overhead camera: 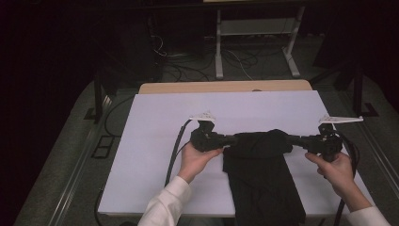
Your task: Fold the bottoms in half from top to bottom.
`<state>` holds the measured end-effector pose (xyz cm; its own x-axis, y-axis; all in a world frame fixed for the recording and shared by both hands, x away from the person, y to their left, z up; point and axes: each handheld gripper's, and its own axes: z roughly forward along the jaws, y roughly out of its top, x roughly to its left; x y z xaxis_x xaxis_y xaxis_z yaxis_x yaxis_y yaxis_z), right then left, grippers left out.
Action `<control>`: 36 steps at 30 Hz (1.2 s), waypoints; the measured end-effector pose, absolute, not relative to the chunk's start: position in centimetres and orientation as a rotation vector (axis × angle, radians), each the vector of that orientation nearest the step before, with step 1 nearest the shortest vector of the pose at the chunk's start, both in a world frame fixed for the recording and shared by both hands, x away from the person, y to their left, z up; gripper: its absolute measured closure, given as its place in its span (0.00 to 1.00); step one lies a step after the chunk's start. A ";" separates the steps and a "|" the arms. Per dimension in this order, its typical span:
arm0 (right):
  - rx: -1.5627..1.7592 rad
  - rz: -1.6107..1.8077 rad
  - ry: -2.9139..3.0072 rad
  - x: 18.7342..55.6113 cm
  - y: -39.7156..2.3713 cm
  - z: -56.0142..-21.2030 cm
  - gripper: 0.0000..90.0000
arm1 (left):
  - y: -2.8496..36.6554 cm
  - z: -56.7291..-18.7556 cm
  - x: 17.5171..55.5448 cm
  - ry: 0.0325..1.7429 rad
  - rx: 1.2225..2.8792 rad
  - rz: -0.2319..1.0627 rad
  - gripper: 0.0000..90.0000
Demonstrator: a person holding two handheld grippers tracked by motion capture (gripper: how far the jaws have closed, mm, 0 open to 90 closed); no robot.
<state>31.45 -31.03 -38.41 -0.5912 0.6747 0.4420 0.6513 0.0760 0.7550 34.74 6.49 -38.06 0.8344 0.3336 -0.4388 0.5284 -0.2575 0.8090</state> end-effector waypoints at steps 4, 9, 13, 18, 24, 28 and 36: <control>1.399 1.574 2.308 31.2 -30.9 -38.4 0.93 | 6.6 -38.3 34.4 0.645 1.884 -0.219 0.95; 1.397 1.567 2.319 30.9 -30.9 -38.6 0.93 | 6.7 -38.8 34.0 0.645 1.889 -0.226 0.95; 1.388 1.560 2.334 30.6 -30.7 -38.7 0.93 | 6.8 -39.0 33.7 0.641 1.897 -0.231 0.95; 1.375 1.554 2.350 30.3 -30.6 -38.7 0.93 | 6.9 -39.1 33.2 0.632 1.902 -0.237 0.95; 1.371 1.531 2.379 29.9 -30.7 -39.1 0.93 | 7.0 -39.9 32.7 0.631 1.921 -0.256 0.95; 1.382 1.521 2.396 29.7 -30.7 -39.6 0.93 | 6.9 -40.6 32.3 0.630 1.935 -0.278 0.95; 1.377 1.487 2.454 29.3 -30.7 -40.0 0.93 | 6.9 -41.5 31.6 0.611 1.985 -0.307 0.95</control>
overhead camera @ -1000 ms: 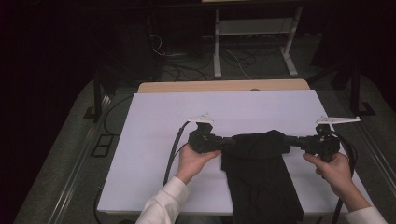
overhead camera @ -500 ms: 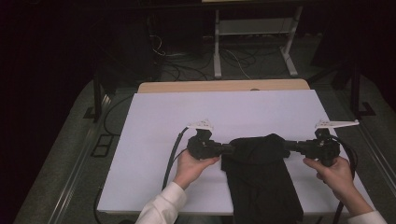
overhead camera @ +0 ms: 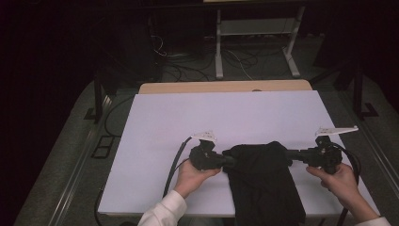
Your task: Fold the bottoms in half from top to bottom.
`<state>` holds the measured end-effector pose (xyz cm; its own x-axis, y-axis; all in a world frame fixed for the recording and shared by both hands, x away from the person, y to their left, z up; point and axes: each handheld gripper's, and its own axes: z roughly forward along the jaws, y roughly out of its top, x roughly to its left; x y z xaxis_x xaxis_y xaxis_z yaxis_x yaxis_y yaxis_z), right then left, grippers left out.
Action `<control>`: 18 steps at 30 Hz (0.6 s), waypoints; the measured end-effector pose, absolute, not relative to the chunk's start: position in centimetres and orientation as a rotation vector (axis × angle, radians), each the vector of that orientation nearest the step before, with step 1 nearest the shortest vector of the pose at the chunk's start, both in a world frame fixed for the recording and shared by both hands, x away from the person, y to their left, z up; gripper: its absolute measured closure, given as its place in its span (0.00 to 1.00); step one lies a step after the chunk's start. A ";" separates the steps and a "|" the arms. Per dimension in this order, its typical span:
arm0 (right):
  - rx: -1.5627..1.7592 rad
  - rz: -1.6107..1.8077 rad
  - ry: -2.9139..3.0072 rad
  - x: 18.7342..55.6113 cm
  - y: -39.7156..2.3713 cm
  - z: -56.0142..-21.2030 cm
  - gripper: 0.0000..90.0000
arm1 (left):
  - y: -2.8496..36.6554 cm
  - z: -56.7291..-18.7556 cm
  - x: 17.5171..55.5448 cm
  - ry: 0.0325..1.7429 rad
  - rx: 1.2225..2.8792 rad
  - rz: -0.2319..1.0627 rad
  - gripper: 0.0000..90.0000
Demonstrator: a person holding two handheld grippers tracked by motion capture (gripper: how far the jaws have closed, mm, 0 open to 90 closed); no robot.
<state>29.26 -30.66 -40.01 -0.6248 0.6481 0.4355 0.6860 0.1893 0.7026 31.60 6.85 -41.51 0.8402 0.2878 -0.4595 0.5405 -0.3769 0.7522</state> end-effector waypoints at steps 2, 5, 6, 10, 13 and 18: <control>-1.338 -1.431 -2.393 29.2 -30.7 -40.2 0.93 | 6.8 -41.8 31.5 0.611 2.006 -0.308 0.95; -1.330 -1.397 -2.401 29.1 -30.6 -40.6 0.93 | 6.9 -42.2 31.3 0.609 2.023 -0.316 0.95; -1.327 -1.385 -2.403 29.0 -30.6 -40.7 0.93 | 6.9 -42.3 31.3 0.607 2.028 -0.318 0.95; -1.324 -1.344 -2.408 28.8 -30.6 -41.0 0.92 | 6.7 -42.4 31.2 0.595 2.055 -0.323 0.95; -1.319 -1.312 -2.408 28.7 -30.6 -41.2 0.92 | 6.5 -42.6 31.1 0.589 2.080 -0.321 0.95; -1.323 -1.233 -2.396 28.6 -30.6 -41.9 0.91 | 6.3 -42.8 31.0 0.574 2.113 -0.323 0.95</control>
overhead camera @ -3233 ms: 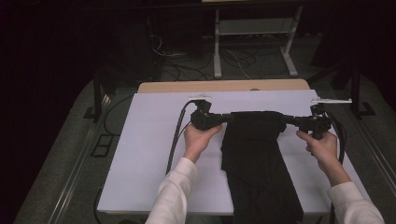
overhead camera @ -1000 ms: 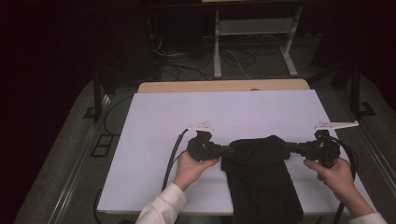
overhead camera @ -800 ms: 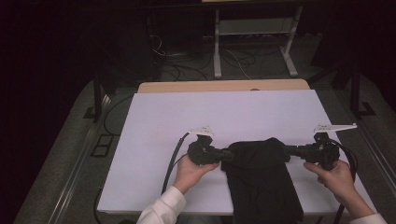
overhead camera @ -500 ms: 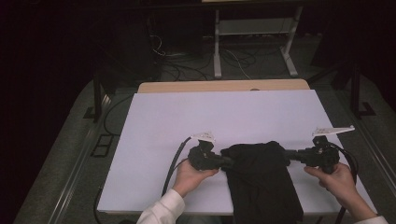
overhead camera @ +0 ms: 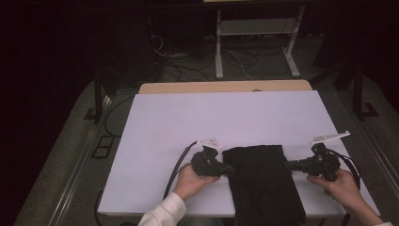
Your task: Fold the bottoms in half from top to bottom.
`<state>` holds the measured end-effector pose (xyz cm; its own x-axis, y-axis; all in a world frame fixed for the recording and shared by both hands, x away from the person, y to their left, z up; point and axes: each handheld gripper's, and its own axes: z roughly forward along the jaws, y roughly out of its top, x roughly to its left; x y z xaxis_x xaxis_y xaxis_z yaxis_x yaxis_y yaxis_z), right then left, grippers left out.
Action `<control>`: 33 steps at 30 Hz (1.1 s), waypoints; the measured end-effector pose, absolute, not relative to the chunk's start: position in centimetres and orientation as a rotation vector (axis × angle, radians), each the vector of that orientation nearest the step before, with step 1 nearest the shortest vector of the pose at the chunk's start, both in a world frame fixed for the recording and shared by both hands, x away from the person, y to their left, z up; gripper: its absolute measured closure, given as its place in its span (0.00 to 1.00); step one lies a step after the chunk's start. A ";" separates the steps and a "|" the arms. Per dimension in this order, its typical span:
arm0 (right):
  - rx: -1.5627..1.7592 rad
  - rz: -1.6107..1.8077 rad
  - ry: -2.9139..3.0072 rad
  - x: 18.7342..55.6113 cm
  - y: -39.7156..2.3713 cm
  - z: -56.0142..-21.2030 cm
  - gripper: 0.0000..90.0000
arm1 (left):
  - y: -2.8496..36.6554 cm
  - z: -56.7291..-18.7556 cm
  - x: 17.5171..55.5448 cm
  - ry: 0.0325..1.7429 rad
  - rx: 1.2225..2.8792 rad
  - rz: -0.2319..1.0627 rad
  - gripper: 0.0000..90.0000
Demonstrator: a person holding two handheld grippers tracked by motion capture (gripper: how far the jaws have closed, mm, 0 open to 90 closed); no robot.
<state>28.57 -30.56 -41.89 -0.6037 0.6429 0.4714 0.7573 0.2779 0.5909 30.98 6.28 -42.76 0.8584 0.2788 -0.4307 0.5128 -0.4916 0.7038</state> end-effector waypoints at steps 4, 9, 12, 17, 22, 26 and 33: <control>-1.339 -1.189 -2.369 28.6 -30.7 -42.4 0.90 | 6.1 -42.9 31.0 0.576 2.140 -0.329 0.95; -1.365 -1.124 -2.365 28.8 -30.8 -42.7 0.77 | 6.0 -43.2 30.9 0.577 2.168 -0.342 0.95; -1.368 -1.129 -2.379 28.8 -31.0 -42.6 0.68 | 6.0 -43.5 31.0 0.586 2.169 -0.351 0.95; -1.402 -1.169 -2.370 29.2 -31.1 -42.0 0.57 | 6.0 -43.6 31.0 0.583 2.177 -0.351 0.95; -1.390 -1.250 -2.329 30.5 -31.0 -41.5 0.48 | 6.0 -43.7 31.0 0.589 2.172 -0.357 0.94; -1.400 -1.248 -2.358 31.9 -30.1 -41.2 0.51 | 5.9 -43.8 31.0 0.588 2.171 -0.358 0.94; -1.415 -1.260 -2.359 34.3 -29.1 -41.8 0.53 | 6.0 -43.8 31.0 0.591 2.164 -0.358 0.94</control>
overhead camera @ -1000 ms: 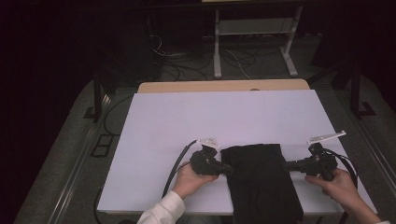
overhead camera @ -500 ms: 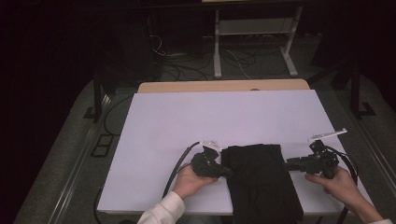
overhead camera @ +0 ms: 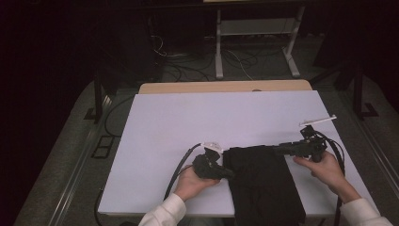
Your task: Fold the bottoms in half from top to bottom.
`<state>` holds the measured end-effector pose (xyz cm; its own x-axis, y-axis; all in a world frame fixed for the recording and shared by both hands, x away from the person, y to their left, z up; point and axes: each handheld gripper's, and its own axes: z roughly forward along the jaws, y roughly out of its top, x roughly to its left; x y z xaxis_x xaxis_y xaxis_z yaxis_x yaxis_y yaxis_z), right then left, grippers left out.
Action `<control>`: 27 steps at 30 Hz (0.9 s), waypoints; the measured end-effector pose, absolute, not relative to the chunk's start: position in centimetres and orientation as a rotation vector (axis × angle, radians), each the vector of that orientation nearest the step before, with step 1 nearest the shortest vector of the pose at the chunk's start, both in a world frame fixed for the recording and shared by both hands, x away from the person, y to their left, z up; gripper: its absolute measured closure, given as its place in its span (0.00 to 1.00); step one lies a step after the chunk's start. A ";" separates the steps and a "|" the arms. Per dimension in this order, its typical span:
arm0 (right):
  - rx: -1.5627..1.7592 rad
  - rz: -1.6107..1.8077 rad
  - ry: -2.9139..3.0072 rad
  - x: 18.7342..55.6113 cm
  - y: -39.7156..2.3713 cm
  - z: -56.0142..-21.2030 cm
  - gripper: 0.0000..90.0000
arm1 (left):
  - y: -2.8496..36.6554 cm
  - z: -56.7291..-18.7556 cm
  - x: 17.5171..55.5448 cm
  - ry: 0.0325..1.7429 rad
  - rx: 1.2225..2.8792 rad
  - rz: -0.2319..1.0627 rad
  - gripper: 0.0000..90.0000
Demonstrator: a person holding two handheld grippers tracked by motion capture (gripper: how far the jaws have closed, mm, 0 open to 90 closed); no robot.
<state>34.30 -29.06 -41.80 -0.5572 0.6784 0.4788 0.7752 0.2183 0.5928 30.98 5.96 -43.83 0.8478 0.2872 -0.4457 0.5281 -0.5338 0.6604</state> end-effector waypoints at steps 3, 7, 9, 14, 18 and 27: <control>-1.426 -1.269 -2.342 35.2 -28.9 -42.2 0.54 | 5.9 -43.9 31.0 0.591 2.163 -0.359 0.94; -1.415 -1.283 -2.328 36.0 -28.7 -42.6 0.57 | 6.0 -43.9 31.0 0.591 2.160 -0.359 0.94; -1.416 -1.278 -2.326 36.4 -28.6 -42.7 0.58 | 6.0 -43.9 31.0 0.592 2.160 -0.359 0.94; -1.386 -1.271 -2.308 36.8 -28.5 -43.2 0.60 | 6.0 -43.9 31.0 0.591 2.158 -0.361 0.94; -1.354 -1.241 -2.310 36.9 -28.2 -43.5 0.60 | 6.0 -43.9 31.0 0.591 2.157 -0.361 0.94; -1.261 -1.193 -2.363 36.6 -27.7 -43.5 0.68 | 5.9 -43.9 31.0 0.595 2.151 -0.362 0.94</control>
